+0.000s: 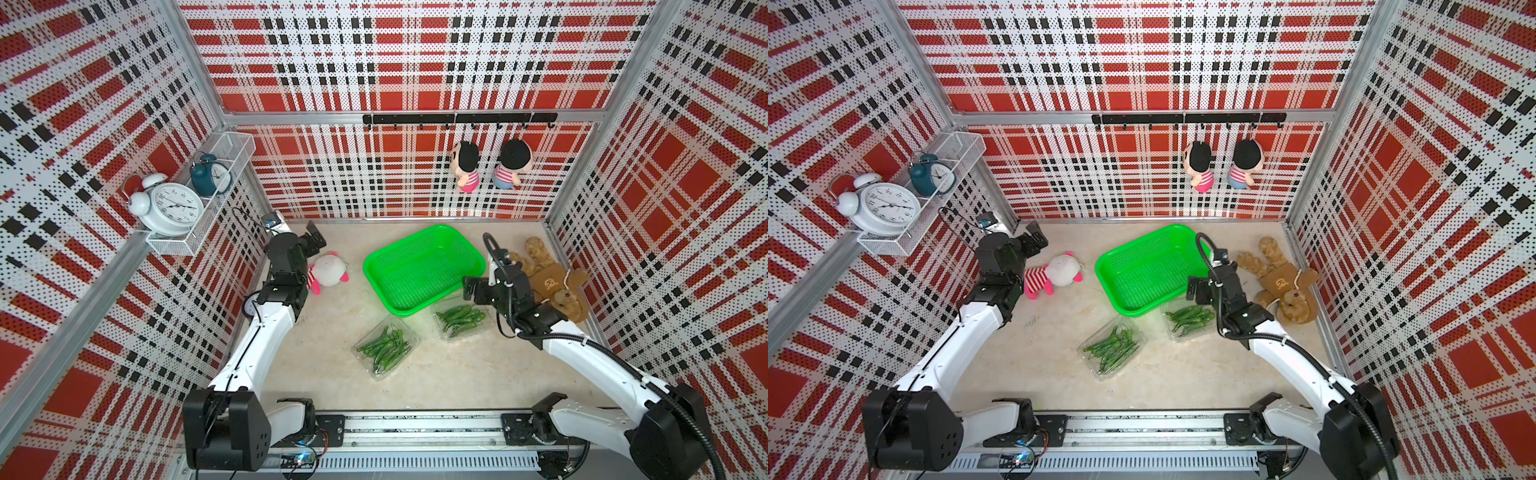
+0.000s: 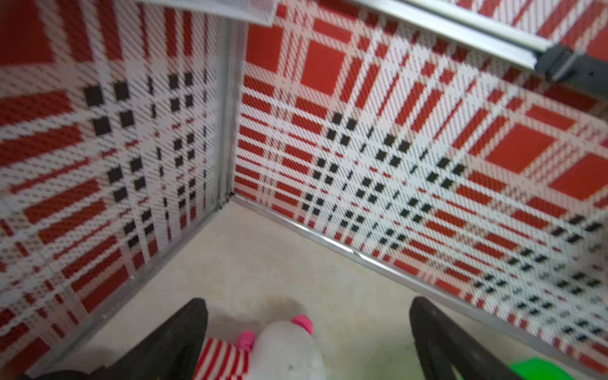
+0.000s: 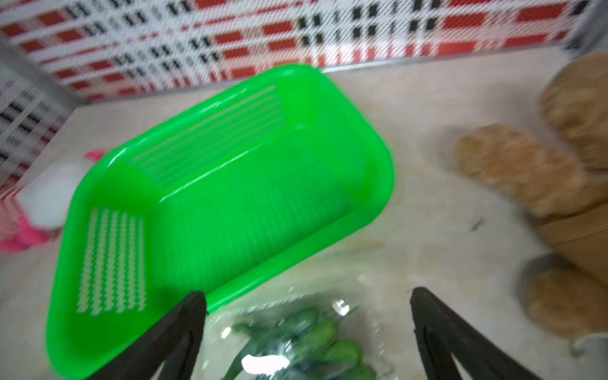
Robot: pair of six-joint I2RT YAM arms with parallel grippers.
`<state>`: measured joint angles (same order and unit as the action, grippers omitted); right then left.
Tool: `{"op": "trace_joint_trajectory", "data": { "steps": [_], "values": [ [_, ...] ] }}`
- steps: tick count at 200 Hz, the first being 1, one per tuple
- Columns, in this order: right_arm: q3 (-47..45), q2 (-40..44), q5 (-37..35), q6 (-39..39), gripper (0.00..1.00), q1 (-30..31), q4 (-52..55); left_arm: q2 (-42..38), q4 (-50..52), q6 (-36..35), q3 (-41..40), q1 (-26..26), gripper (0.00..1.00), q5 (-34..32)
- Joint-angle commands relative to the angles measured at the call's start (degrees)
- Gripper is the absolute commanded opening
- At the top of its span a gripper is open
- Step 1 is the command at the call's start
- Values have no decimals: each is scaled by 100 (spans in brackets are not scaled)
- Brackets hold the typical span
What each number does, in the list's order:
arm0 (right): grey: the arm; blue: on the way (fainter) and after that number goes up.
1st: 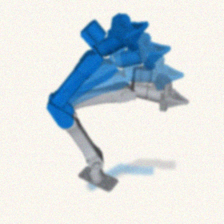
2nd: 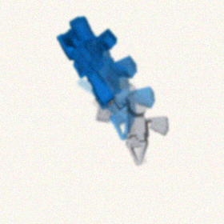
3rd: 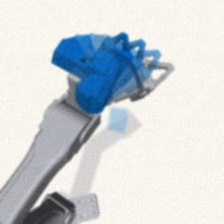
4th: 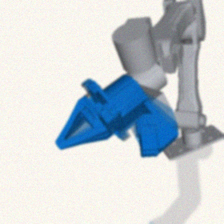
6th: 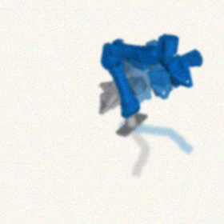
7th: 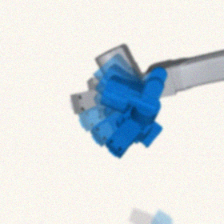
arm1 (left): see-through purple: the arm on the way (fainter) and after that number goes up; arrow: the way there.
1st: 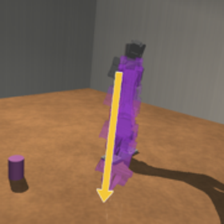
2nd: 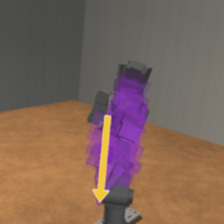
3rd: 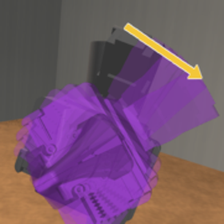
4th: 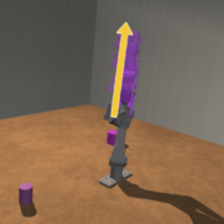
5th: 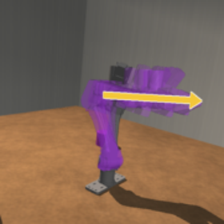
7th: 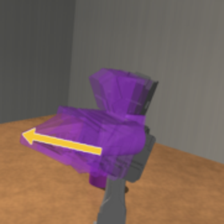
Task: Take small green peppers out of containers
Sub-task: Adjust the basket at the center of the board.
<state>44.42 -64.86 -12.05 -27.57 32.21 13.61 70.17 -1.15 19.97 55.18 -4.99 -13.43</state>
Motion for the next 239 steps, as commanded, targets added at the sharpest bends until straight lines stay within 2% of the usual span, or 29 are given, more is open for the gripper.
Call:
{"op": "trace_joint_trajectory", "data": {
  "steps": [1,26,39,55,84,141,168,203,239],
  "values": [
    [42,-19,443,-699,100,536,947,69,1831,523,96,-599,98,892],
    [-52,-342,806,-841,96,1311,943,146,2212,860,-107,-1628,98,1114],
    [-112,-496,857,-890,95,1600,816,152,2218,1039,-272,-2185,98,952],
    [-203,-704,1018,-1024,94,1666,470,225,2233,1251,-386,-2848,98,668],
    [141,-1290,948,-1034,93,1666,105,374,2218,1740,-485,-3315,98,617],
    [1621,-2900,593,-857,78,1644,300,-137,2460,2088,-553,-3334,99,430],
    [2242,-3437,576,-855,76,1565,332,-555,2806,2207,-686,-3216,99,342],
    [2987,-4073,767,-825,75,1380,238,-1227,3143,2328,-953,-2722,97,431],
    [3475,-4463,1021,-822,75,1160,-15,-1477,3451,1978,-1003,-2196,94,609]
  ]
}}
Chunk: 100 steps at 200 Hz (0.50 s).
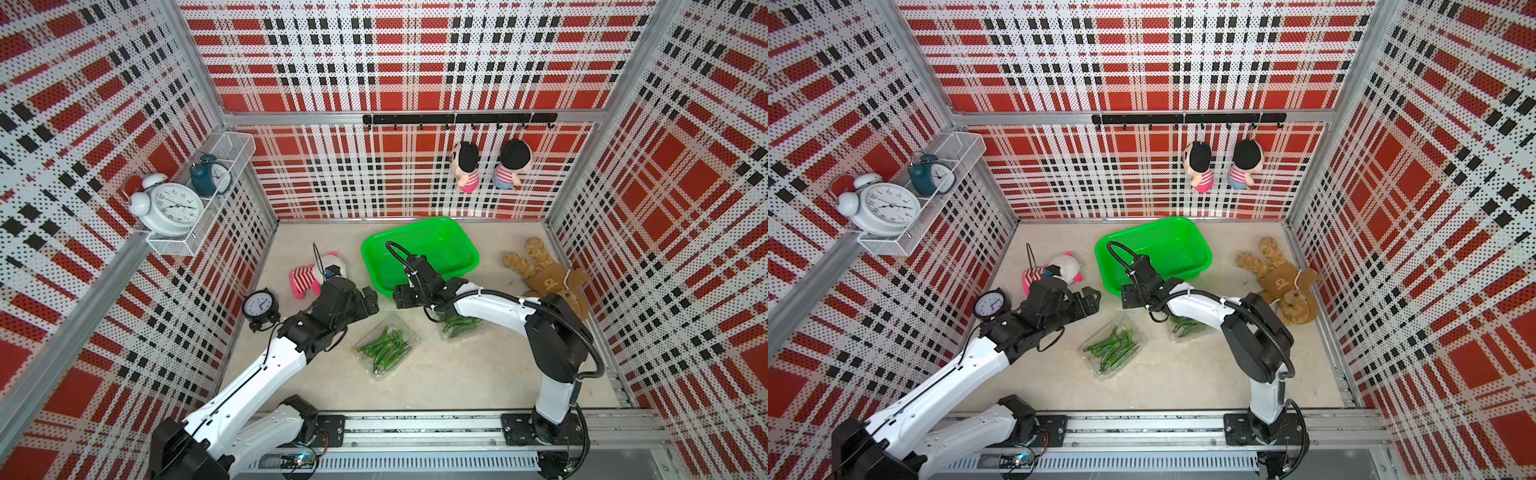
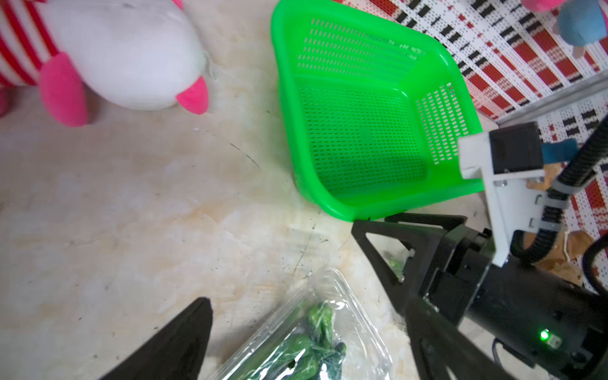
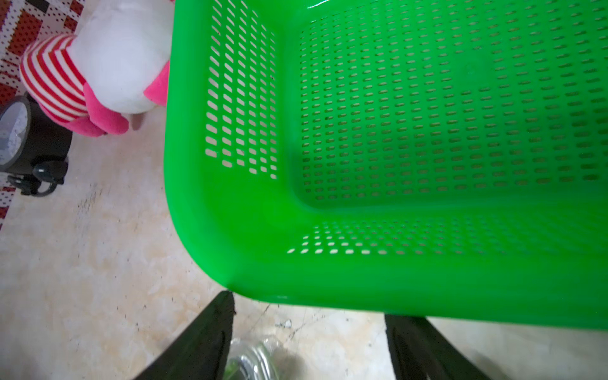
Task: Take small green peppers out of containers
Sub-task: Adjust the basket at the center of the board.
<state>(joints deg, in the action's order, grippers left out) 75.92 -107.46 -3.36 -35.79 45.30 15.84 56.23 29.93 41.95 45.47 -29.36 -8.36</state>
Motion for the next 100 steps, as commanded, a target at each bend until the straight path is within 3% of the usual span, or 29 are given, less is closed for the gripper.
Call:
{"op": "trace_joint_trajectory", "data": {
  "steps": [1,39,76,100],
  "values": [
    [335,-204,164,5,75,-155,-243,-80,349,-230,-31,253,94,109],
    [228,219,621,164,88,-232,-24,324,408,-634,92,385,96,591],
    [-1820,1916,1941,183,91,-193,-520,914,367,-1118,202,319,97,1179],
    [-2716,2867,2335,77,89,-48,-370,1056,206,-1268,284,219,97,1290]
  ]
}}
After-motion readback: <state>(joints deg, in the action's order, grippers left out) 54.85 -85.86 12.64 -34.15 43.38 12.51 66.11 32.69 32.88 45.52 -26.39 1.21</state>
